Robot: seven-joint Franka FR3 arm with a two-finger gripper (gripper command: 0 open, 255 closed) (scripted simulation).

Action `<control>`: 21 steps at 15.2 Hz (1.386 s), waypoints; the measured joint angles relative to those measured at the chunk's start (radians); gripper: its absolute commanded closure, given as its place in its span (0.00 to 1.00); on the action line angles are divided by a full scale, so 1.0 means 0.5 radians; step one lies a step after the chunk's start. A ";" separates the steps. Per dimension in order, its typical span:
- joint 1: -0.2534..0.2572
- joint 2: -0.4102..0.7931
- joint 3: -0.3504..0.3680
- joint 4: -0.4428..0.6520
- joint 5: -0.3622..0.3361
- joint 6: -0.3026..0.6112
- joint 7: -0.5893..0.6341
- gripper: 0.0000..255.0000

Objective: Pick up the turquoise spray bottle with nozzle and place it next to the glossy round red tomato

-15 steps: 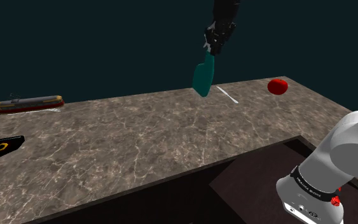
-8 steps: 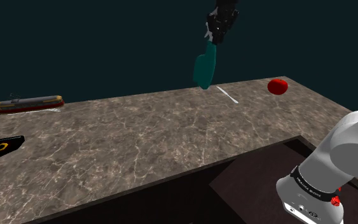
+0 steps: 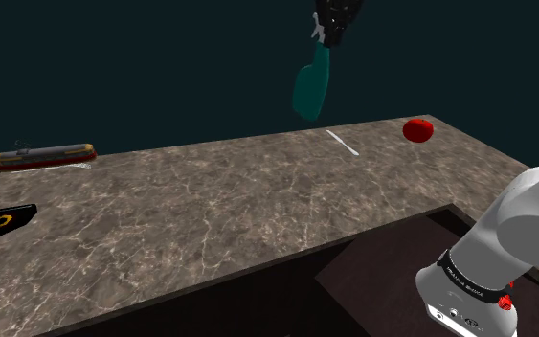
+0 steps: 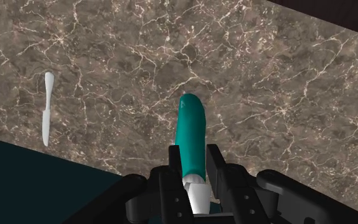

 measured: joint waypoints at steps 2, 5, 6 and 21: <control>0.000 0.029 0.005 0.087 -0.005 -0.059 0.002 1.00; 0.001 0.063 0.010 0.212 -0.011 -0.151 0.001 1.00; 0.001 0.082 0.013 0.263 -0.016 -0.183 0.002 1.00; -0.226 -0.117 -0.414 -0.111 -0.053 0.045 -0.631 1.00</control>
